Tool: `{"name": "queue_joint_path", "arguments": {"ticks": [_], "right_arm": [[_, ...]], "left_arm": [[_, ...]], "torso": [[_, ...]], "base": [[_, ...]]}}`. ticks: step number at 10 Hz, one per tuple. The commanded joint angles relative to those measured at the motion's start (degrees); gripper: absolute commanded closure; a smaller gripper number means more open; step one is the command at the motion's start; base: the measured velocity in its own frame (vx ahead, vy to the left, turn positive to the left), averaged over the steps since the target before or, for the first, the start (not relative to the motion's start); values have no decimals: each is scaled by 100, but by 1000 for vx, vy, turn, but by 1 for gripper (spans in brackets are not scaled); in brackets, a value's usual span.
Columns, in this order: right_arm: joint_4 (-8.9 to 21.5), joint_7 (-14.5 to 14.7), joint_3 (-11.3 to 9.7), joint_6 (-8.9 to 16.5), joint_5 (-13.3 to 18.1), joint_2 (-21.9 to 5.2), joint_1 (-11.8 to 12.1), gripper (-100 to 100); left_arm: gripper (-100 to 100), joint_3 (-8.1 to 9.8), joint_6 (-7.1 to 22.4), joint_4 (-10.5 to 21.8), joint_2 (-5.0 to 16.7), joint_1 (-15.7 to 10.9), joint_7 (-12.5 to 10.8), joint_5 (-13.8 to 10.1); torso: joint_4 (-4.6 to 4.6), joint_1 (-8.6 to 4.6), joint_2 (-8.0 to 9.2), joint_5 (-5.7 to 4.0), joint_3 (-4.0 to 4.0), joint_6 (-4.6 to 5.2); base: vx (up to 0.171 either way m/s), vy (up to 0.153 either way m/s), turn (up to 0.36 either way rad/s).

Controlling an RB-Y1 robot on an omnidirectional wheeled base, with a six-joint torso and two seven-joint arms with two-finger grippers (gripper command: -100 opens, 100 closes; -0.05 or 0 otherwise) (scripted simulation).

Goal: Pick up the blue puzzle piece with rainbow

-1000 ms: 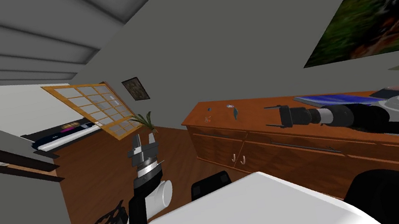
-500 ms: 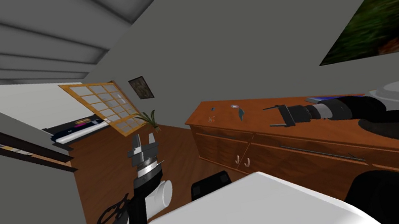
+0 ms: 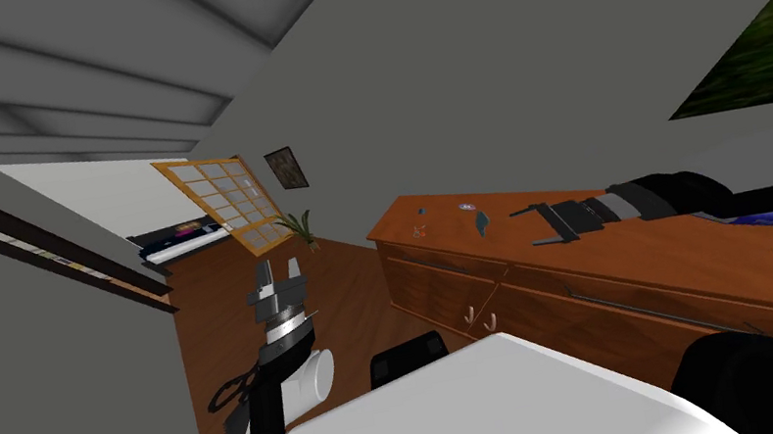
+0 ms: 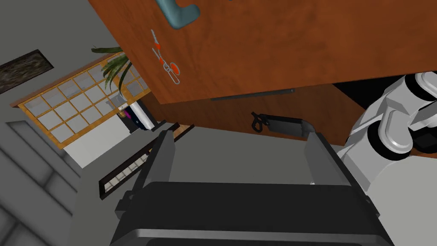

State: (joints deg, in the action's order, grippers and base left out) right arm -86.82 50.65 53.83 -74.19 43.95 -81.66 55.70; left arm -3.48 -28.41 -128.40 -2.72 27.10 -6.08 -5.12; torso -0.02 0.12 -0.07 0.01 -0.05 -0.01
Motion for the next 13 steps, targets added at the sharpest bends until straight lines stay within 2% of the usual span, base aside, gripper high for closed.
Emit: {"name": "queue_joint_path", "arguments": {"ticks": [1,2,3,4,5,6,7,9,10,12,13], "right_arm": [[111,117,14,-81,116,-264,43,-100],[301,291,44,-201,347,-454,138,-100],[301,291,44,-201,347,-581,138,-100],[485,454,59,-309,571,-769,228,-100],[485,454,59,-309,571,-881,228,-100],[663,606,60,-406,786,-1093,313,-100],[663,606,60,-406,786,-1164,313,-100],[996,877,24,-563,1154,-1574,462,-100],[996,877,24,-563,1186,-1675,462,-100],[1289,1101,-47,-678,1536,-2068,584,-100],[1289,1101,-47,-678,1536,-2111,584,-100]], "left_arm": [[0,0,0,0,0,0,0,0],[0,0,0,0,0,1,0,0],[0,0,0,0,0,0,0,0],[0,1,0,0,0,1,0,0],[0,0,0,0,0,0,0,0],[0,1,0,0,0,1,0,0],[0,0,0,0,0,0,0,0],[0,0,0,0,0,0,0,0],[0,0,0,0,0,0,0,0],[0,1,0,0,0,0,0,0],[0,1,0,0,0,0,0,0]], "torso": [[0,0,0,0,0,0],[1,-2,1,0,1,4],[0,-2,-2,-1,-1,0],[1,-4,0,-1,0,5],[0,-4,-1,-1,0,2],[1,-6,2,-2,2,5],[1,-6,3,-2,2,2],[1,-6,4,-2,2,3],[0,-7,1,-2,1,1],[2,-9,4,-3,3,5],[2,-10,4,-3,2,4]], "base": [[20,18,73],[29,22,162],[24,13,64],[25,16,120],[18,9,77],[15,10,141],[14,5,83],[16,6,170],[16,-5,75],[15,-3,126],[10,-5,82]]}}
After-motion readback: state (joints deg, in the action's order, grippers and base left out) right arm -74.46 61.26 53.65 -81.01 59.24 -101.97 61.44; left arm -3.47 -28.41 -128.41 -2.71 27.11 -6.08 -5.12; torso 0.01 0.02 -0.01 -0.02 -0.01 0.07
